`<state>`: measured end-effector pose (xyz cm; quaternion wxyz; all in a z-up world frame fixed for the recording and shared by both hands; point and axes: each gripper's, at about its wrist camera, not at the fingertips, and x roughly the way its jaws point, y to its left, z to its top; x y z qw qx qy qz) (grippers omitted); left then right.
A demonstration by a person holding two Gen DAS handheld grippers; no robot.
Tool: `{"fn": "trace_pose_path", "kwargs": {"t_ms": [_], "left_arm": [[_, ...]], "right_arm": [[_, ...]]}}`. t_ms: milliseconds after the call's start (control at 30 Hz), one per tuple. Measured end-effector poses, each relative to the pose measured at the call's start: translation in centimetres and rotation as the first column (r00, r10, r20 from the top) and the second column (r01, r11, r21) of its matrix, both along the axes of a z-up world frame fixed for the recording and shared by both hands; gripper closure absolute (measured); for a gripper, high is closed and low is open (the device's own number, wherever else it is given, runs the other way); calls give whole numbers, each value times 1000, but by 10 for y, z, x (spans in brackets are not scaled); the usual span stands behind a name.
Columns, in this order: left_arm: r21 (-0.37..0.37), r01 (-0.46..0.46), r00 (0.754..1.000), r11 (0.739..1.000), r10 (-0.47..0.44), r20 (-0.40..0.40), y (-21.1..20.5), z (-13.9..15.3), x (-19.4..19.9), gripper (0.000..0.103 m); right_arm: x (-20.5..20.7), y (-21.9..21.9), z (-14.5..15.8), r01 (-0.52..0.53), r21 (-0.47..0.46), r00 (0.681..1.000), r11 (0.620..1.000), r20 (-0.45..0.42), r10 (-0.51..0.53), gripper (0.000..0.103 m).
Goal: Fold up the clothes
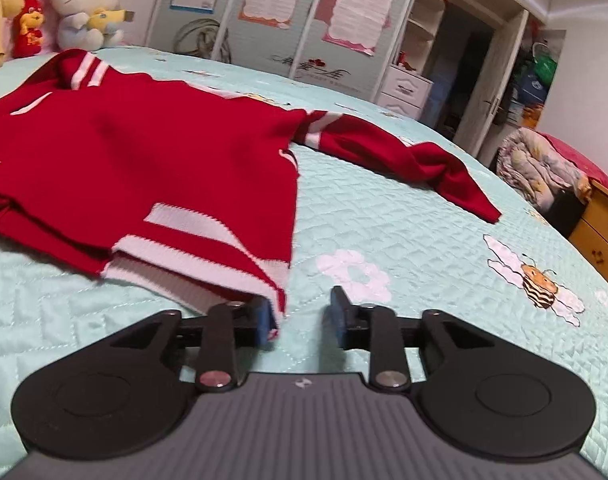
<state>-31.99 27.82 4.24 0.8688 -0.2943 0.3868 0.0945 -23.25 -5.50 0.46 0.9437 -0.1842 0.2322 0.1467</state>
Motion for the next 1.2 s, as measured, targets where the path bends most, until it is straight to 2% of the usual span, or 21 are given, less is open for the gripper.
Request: {"fn": "trace_pose_path", "kwargs": {"t_ms": [67, 100, 133, 167, 200, 267, 300, 367, 433, 533, 600, 667, 700, 733, 800, 867, 933, 967, 1033, 1133, 1200], "left_arm": [[26, 28, 1000, 999, -27, -13, -6, -1, 10, 32], [17, 57, 998, 998, -57, -13, -8, -1, 16, 53], [-5, 86, 996, 996, -86, -19, -9, -1, 23, 93], [-33, 112, 993, 993, -113, -29, -9, -1, 30, 99], [-73, 117, 993, 990, -119, -18, -5, 3, 34, 100], [-168, 101, 995, 981, -97, 31, 7, 16, 36, 100], [-213, 92, 995, 973, -79, 69, 16, 28, 34, 100], [-302, 76, 987, 950, -28, 161, 37, 58, 24, 100], [-356, 83, 972, 931, 3, 234, 57, 88, 9, 100], [-372, 101, 952, 923, 20, 307, 76, 118, -16, 101], [-364, 92, 961, 927, 13, 277, 79, 113, -29, 100], [-329, 48, 988, 943, 3, 153, 79, 78, -35, 100], [-306, 24, 997, 952, 1, 80, 78, 57, -38, 100], [-281, 1, 1000, 960, 0, 6, 78, 35, -40, 99], [-220, -43, 992, 974, 16, -126, 76, -3, -46, 100], [-227, -72, 994, 971, 51, -96, 77, -14, -57, 101], [-240, -51, 998, 969, 43, -37, 78, -9, -65, 93], [-226, -40, 999, 973, 39, -6, 78, -2, -67, 90], [-173, -26, 997, 985, 37, 61, 79, 16, -71, 77], [-112, -26, 990, 993, 41, 134, 81, 34, -64, 65], [-68, -15, 991, 998, 24, 134, 78, 39, -44, 64]], "right_arm": [[3, 3, 1, -9, -7, 1000, 1000, -18, 9, 72], [6, 4, 3, -20, -3, 999, 1000, -39, 20, 76], [10, 6, 6, -30, 10, 997, 1000, -69, 30, 82], [15, 7, 9, -38, 39, 993, 999, -109, 42, 99], [20, 8, 14, -34, 90, 987, 995, -154, 47, 101], [33, -1, 28, -13, 276, 962, 961, -257, 87, 101], [40, -10, 37, 21, 401, 945, 916, -306, 113, 101], [48, -31, 55, 100, 621, 915, 778, -365, 173, 101], [46, -46, 74, 132, 753, 897, 645, -367, 245, 101], [33, -54, 99, 93, 833, 883, 545, -322, 341, 102], [24, -55, 100, 80, 822, 878, 564, -326, 351, 102], [17, -53, 83, 99, 763, 870, 638, -378, 317, 102], [17, -56, 70, 130, 737, 856, 663, -421, 301, 102], [16, -57, 54, 161, 700, 842, 696, -465, 273, 102], [12, -52, 27, 170, 569, 838, 805, -513, 186, 102], [5, -53, 17, 148, 550, 837, 822, -512, 192, 102], [4, -57, 23, 126, 551, 830, 825, -514, 216, 100], [5, -59, 26, 112, 547, 824, 829, -518, 230, 100], [7, -63, 31, 112, 544, 821, 832, -522, 231, 98], [19, -62, 28, 147, 581, 826, 800, -517, 224, 87], [27, -61, 26, 169, 605, 829, 778, -514, 220, 76]]}}
